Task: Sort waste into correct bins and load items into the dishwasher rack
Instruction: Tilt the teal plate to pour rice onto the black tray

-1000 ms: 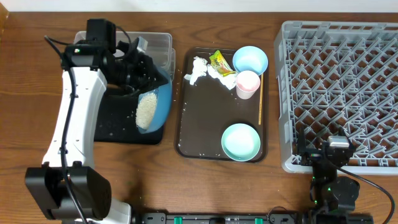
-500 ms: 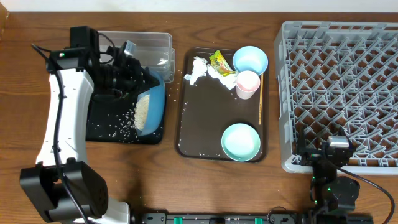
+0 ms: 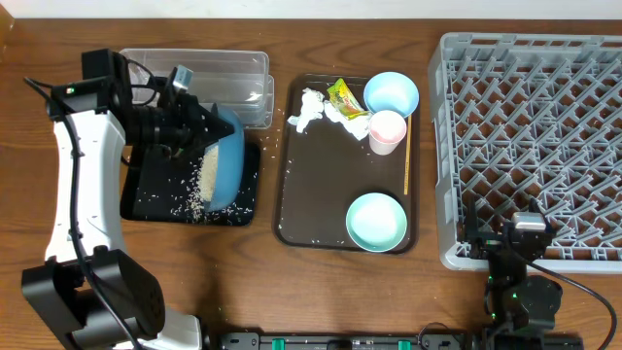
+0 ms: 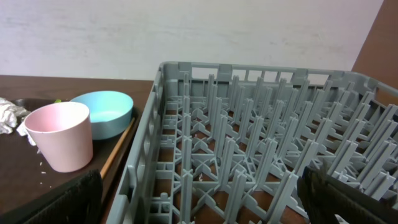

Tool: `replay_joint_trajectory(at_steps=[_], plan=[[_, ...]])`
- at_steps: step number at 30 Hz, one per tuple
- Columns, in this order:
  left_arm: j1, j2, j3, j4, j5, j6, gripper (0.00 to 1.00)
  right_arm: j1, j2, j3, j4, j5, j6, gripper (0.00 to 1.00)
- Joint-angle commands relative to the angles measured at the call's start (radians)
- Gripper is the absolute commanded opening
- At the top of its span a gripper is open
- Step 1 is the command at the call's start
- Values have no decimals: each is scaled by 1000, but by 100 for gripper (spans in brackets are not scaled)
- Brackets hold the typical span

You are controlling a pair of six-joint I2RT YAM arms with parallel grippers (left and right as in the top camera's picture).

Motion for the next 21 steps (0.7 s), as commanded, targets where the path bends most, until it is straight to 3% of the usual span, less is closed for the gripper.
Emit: replay_joint_trajectory(at_steps=[1,21], plan=[[23,-9,-13,0,84,56,6,-18,-5,-1,-5,0,6,99],[206,-9,-123,-3,269,178,6,-18,-5,-1,-5,0,6,99]])
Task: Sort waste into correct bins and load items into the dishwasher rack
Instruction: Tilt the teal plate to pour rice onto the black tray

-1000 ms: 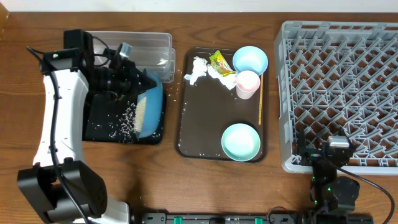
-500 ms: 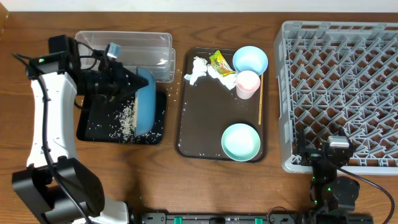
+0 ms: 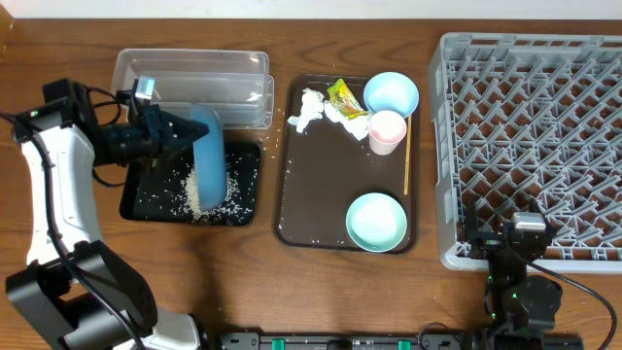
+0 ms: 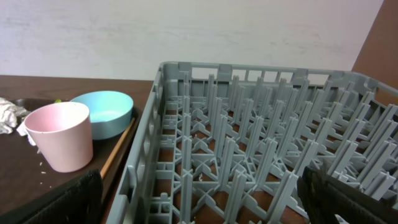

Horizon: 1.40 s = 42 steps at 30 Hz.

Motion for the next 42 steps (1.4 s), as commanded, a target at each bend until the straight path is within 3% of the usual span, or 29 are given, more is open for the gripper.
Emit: replay_joint_trajectory(at_steps=[1,8,22,34,42], plan=[[23,-9,-29,-2,68,52,6,-18,-5,-2,-5,0,6,99],[76,-9,-95,1,233,153,7,-18,-5,-2,-5,0,6,99],[183,-9,-165,1,246,194,6,-18,-5,-2,-5,0,6,99],[187,-8,-166,71,331,241,6,-18,-5,-2,-5,0,6,99],[187,-8,-166,28,364,222,6,-18,-5,-2,-5,0,6,99]])
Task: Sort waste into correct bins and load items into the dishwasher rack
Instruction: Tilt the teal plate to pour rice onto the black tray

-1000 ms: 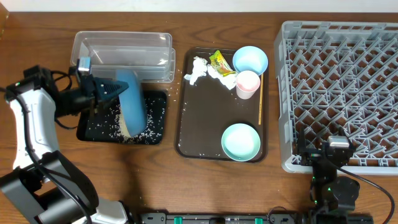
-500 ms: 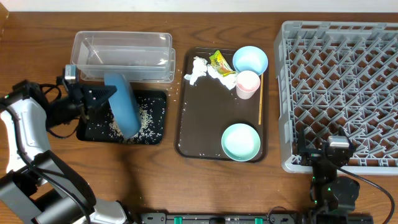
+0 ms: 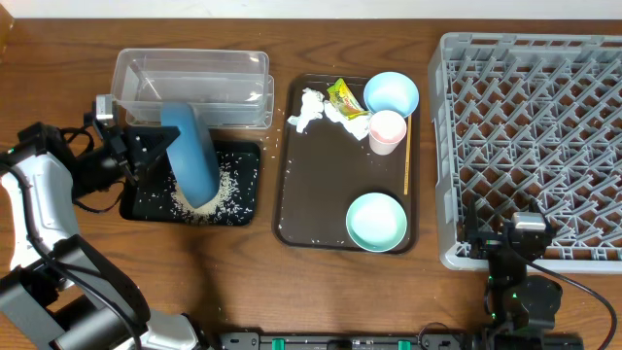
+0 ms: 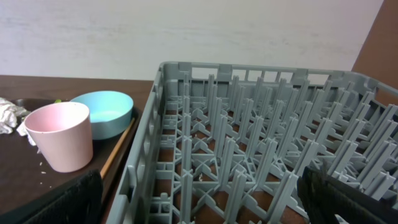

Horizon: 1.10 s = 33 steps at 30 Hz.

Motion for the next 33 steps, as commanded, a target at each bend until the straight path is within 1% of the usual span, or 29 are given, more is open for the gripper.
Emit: replay_joint_trajectory(at_steps=[1,3,5,9,12,14,16,18,20,21,24,25,26,27,28,29,30,32,33], plan=[[6,-8,-2,-6,68,19,6,-18,-5,-1,-5,0,6,99],[11,-7,-2,17,66,15,6,-18,-5,-1,-5,0,6,99],[17,-7,-2,0,67,-14,6,-18,-5,-1,-5,0,6,99],[29,-7,-2,-11,67,-10,6,-18,-5,-1,-5,0,6,99],[34,-7,-2,-51,67,-27,6,-18,-5,-1,-5,0,6,99],[37,-7,-2,-46,66,-27,6,-18,-5,-1,-5,0,6,99],[38,-7,-2,-84,67,-43,6,-18,-5,-1,-5,0,6,99],[38,-7,-2,-126,67,-35,6,-18,-5,-1,-5,0,6,99],[40,-7,-2,-82,64,-10,6,-18,-5,-1,-5,0,6,99],[41,-7,-2,-77,53,-24,6,-18,-5,-1,-5,0,6,99],[41,-9,-2,-143,59,-27,6,-18,-5,-1,-5,0,6,99],[41,-9,-2,-133,60,-2,6,-18,-5,-1,-5,0,6,99],[44,-8,-2,-90,55,26,6,-18,-5,-1,-5,0,6,99],[48,-7,-2,-65,26,6,6,-18,-5,-1,-5,0,6,99],[50,-7,-2,-86,10,-34,6,-18,-5,-1,-5,0,6,99],[49,-8,-2,-130,7,-37,6,-18,-5,-1,-5,0,6,99],[49,-9,-2,-159,15,-12,6,-18,-5,-1,-5,0,6,99],[49,-10,-2,-160,25,55,6,-18,-5,-1,-5,0,6,99],[50,-8,-2,-155,15,55,6,-18,-5,-1,-5,0,6,99]])
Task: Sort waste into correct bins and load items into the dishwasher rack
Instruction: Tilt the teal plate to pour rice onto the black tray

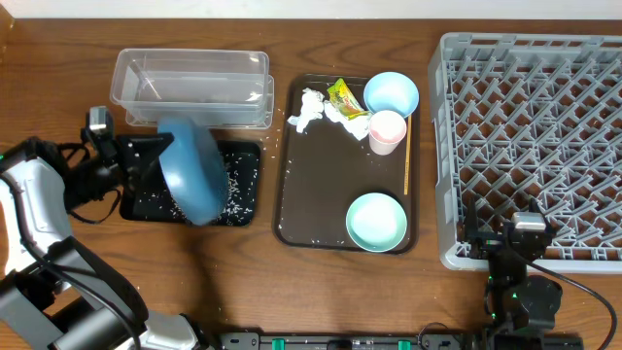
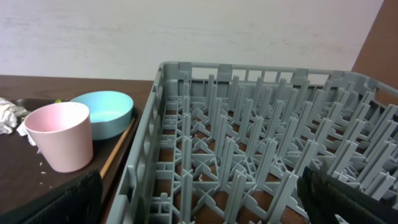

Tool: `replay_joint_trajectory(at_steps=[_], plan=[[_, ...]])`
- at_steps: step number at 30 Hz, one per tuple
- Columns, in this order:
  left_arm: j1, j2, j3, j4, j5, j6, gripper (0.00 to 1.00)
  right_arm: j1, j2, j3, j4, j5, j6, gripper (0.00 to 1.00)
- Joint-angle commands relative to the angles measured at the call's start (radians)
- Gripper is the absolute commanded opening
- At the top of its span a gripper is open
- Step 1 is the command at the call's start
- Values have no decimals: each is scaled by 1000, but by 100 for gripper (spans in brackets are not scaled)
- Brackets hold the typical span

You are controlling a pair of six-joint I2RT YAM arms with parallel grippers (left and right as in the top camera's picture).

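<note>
My left gripper [image 1: 155,163] is shut on the rim of a blue bowl [image 1: 194,183], which is tipped mouth-down over the black bin [image 1: 243,199]; white rice lies scattered in the bin. A brown tray [image 1: 311,209] carries a light blue bowl [image 1: 391,93], a pink cup [image 1: 387,131], a mint bowl [image 1: 377,222], crumpled tissue [image 1: 313,109], a yellow wrapper [image 1: 344,95] and a chopstick [image 1: 406,156]. The grey dishwasher rack [image 1: 530,136] stands at the right. My right gripper [image 2: 199,208] is open at the rack's near edge, nothing between its fingers [image 2: 56,199].
A clear plastic bin [image 1: 190,83] stands behind the black one. Rice grains dot the table [image 1: 272,146] between bin and tray. In the right wrist view the pink cup [image 2: 61,144] and light blue bowl [image 2: 106,112] sit left of the rack wall [image 2: 146,162].
The blue bowl has turned from standing on edge to mouth-down with its underside up. My left wrist sits a little lower and further left. The right arm has not moved.
At first the left gripper held the blue bowl tilted, rice spilling into the black bin. Then the bowl stood on edge over the bin with my arm further left. It was steeper still afterwards, and now it is overturned with the rice in the bin.
</note>
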Motion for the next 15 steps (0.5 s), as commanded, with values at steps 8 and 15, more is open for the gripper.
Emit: replay_joint_trajectory(at_steps=[8,15], plan=[[8,-13,0,-74,20,146,6,-18,-5,-1,-4,0,6,99],[10,-21,0,-144,47,230,6,-18,-5,-1,-4,0,6,99]])
